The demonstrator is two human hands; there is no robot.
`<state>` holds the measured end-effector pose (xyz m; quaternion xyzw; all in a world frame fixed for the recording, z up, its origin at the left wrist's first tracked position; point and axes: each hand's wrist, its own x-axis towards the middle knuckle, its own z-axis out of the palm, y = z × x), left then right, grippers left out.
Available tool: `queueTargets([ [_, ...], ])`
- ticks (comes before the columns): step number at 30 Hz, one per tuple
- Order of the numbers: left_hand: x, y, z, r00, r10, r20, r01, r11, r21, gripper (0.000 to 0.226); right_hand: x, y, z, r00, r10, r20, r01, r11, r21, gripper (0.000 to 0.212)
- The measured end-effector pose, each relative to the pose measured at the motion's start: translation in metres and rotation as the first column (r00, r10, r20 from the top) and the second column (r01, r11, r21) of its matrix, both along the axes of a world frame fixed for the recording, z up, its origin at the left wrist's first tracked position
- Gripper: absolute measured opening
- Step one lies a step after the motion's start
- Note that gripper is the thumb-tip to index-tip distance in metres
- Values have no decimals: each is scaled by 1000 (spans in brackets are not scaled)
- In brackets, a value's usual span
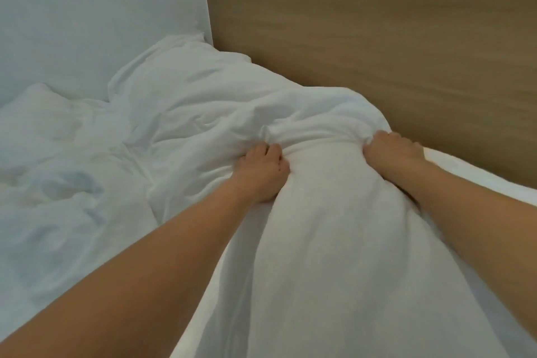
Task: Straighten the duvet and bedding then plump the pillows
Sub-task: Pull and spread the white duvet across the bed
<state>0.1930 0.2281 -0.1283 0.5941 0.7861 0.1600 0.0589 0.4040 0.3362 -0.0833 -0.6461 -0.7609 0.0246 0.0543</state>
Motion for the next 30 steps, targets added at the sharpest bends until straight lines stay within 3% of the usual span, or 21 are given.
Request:
queueTargets([
  [2,-3,-17,-21,999,-42,-11,42,999,30,45,-13,-18,12,999,34,-30,-33,999,26,46],
  [5,-8,-49,-36,998,-55,17,55,998,7,57,-39,-70,18,974,228,-13,-225,968,109,56],
  [8,-6,-104,-39,1000,-11,0,11,999,-45,60,-52,-146,-4,920,392,20,-392,918,63,66],
  [13,-4,-262,-20,953,-39,-301,-29,975,-220,62,-23,-284,-34,884,468,4,-468,883,30,80],
  [17,-5,-415,15,950,82,-301,-136,977,-162,66,-34,-398,-15,848,531,-11,-529,847,56,81],
  [21,-25,-547,21,960,126,-249,-216,901,-377,82,-62,-510,-7,672,740,-20,-730,657,-190,92],
  [24,-61,-590,17,950,154,-272,-285,783,-553,104,-94,-555,-12,636,770,-55,-730,577,-366,97],
  [27,-98,-608,-12,928,144,-344,-336,722,-605,119,-136,-576,-43,630,771,-95,-721,535,-440,100],
  [30,-122,-620,-60,921,158,-356,-352,728,-588,112,-164,-593,-99,561,827,37,-686,490,-538,116],
])
